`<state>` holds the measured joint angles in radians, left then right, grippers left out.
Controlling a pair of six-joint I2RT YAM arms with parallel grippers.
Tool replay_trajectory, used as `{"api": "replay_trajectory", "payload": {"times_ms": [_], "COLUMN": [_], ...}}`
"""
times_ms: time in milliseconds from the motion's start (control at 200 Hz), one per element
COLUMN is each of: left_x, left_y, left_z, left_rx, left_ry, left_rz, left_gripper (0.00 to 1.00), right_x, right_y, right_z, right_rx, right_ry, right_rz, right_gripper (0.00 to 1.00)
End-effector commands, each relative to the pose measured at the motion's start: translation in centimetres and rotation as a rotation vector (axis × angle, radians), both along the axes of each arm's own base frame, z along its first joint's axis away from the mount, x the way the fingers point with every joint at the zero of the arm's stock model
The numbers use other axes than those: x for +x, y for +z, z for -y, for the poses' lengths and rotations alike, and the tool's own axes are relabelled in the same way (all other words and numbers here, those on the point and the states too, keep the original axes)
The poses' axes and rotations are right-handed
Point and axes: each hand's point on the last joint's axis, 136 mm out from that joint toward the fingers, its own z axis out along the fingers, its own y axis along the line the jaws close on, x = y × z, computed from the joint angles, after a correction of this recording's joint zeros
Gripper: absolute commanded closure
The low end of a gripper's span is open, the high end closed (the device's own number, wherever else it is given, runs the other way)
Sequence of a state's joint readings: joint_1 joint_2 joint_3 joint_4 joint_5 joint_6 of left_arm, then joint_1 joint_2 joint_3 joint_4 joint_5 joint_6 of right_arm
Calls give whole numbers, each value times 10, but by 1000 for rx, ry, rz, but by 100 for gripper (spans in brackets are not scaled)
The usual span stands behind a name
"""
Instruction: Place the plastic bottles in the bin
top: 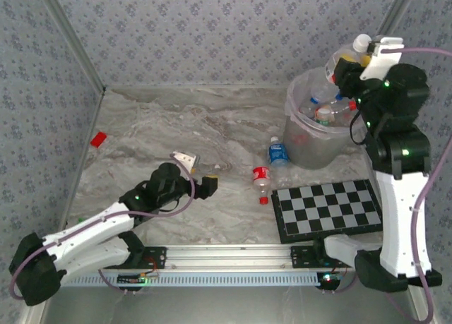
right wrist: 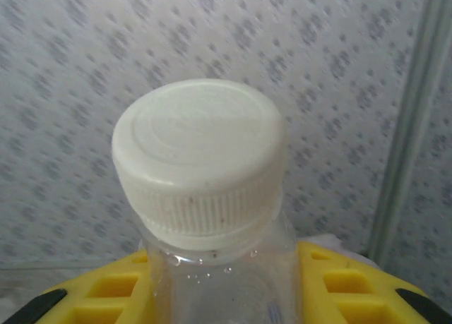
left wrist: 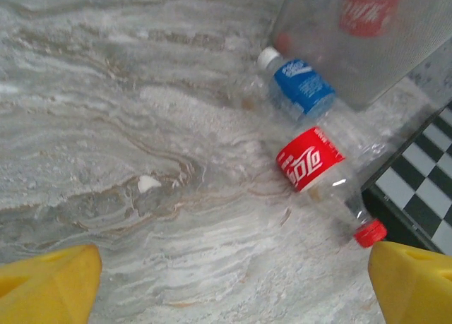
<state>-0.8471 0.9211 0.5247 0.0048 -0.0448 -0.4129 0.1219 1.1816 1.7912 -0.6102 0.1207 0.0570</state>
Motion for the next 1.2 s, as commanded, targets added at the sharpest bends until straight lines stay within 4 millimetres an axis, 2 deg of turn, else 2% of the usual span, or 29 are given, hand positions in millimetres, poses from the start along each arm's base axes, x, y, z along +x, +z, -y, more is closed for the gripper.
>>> {"api": "replay_trajectory", "payload": {"times_ms": [0, 240, 495, 650, 765, 895, 1055, 1194], "left_x": [6, 5, 9, 12, 14, 15, 16, 17], "left_y": [36, 28, 20, 17, 12, 9, 6, 3], "left_z": [19, 19, 24, 30, 35, 40, 46, 51], "left_rx": [-91, -67, -54, -34, -26, -16, -8, -9], "left_ry": [-35, -33, -31, -43, -53, -67, -83, -99], "left_rz": [40, 10, -6, -15, -31, -44, -54, -72], "left_gripper": [4, 4, 4, 4, 4, 4, 4, 4], "right_x": [39, 66, 66, 62, 57, 48, 42, 36], "right_y": [-60, -140, -238, -277, -294, -300, -284, -271], "right_z": [17, 14, 10, 0, -9, -12, -12, -19], "right_rx": [-80, 16, 102, 143, 100, 24, -60, -27], "right_ry": [-84, -2, -6, -2, 0, 1, 18, 68], "right_rz": [-161, -366, -574, -626, -680, -771, -865, -890], "right_gripper": [84, 87, 88, 88, 88, 88, 87, 87]}}
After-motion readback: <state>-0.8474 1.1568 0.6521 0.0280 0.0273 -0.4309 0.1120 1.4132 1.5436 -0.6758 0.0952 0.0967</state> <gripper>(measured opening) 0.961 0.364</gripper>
